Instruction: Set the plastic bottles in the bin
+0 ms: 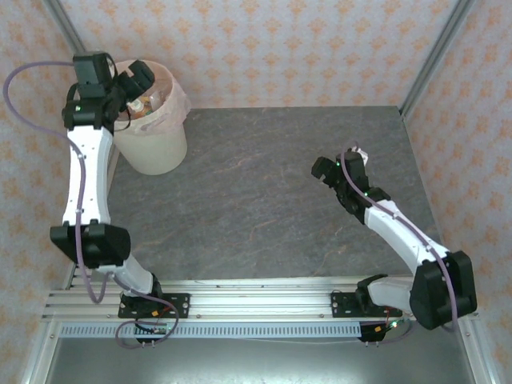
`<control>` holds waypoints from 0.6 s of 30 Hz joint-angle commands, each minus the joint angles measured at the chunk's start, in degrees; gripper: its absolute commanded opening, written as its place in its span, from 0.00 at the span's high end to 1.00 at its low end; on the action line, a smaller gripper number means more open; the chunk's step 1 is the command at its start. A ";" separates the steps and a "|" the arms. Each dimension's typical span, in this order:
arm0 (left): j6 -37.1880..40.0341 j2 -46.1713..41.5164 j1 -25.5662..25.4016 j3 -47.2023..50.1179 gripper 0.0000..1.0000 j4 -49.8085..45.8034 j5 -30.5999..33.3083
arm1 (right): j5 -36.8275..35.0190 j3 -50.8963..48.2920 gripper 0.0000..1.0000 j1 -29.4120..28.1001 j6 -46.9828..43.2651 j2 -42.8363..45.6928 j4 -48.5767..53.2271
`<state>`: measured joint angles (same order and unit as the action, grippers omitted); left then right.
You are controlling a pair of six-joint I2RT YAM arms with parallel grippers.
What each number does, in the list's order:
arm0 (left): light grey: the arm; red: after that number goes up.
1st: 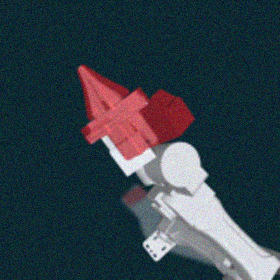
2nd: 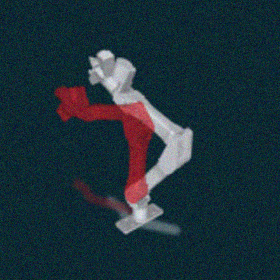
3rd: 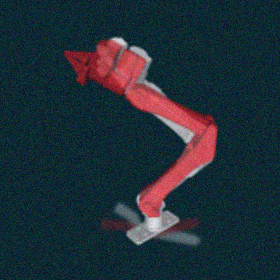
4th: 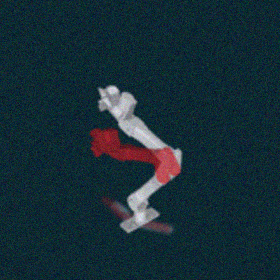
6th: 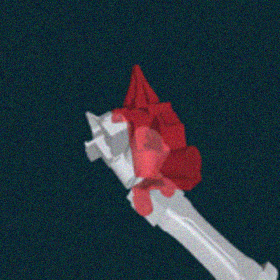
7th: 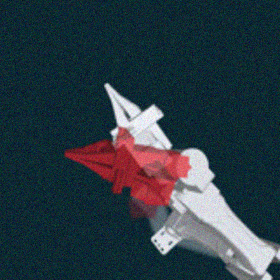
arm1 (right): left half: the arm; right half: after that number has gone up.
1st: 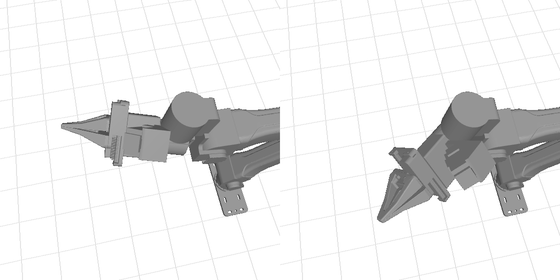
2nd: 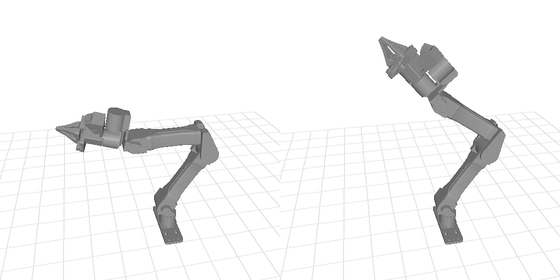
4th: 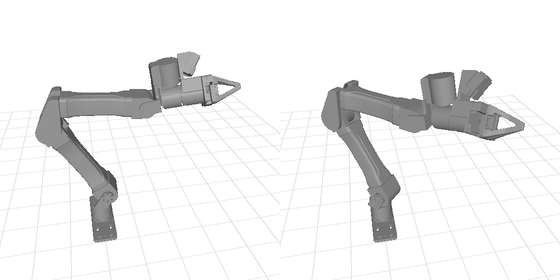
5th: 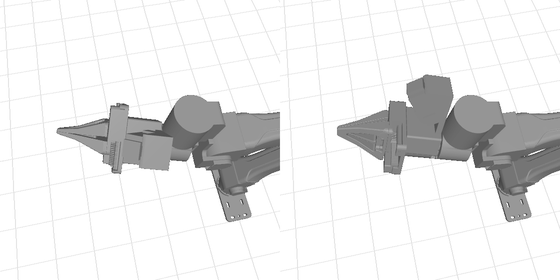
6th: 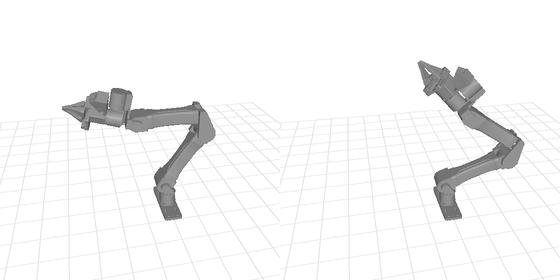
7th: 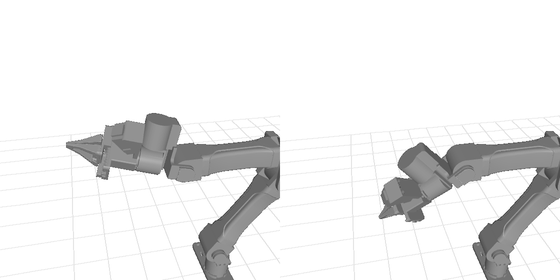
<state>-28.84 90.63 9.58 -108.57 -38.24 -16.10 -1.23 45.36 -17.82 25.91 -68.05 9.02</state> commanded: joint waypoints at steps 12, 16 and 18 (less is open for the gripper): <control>-3.88 -34.36 -0.86 48.59 0.00 21.16 5.90 | -33.50 -5.02 0.01 1.30 -13.68 5.07 -8.86; -3.59 -36.38 -0.80 57.93 0.00 21.26 17.32 | -35.92 -10.74 0.01 5.74 -13.72 6.25 -12.44; -2.98 -36.75 -0.80 63.31 0.00 25.01 22.06 | -37.02 -13.14 0.01 8.00 -11.47 6.61 -13.11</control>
<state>-31.77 55.11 8.99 -49.91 -18.59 -5.10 -31.64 34.63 -12.08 13.67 -62.81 -1.06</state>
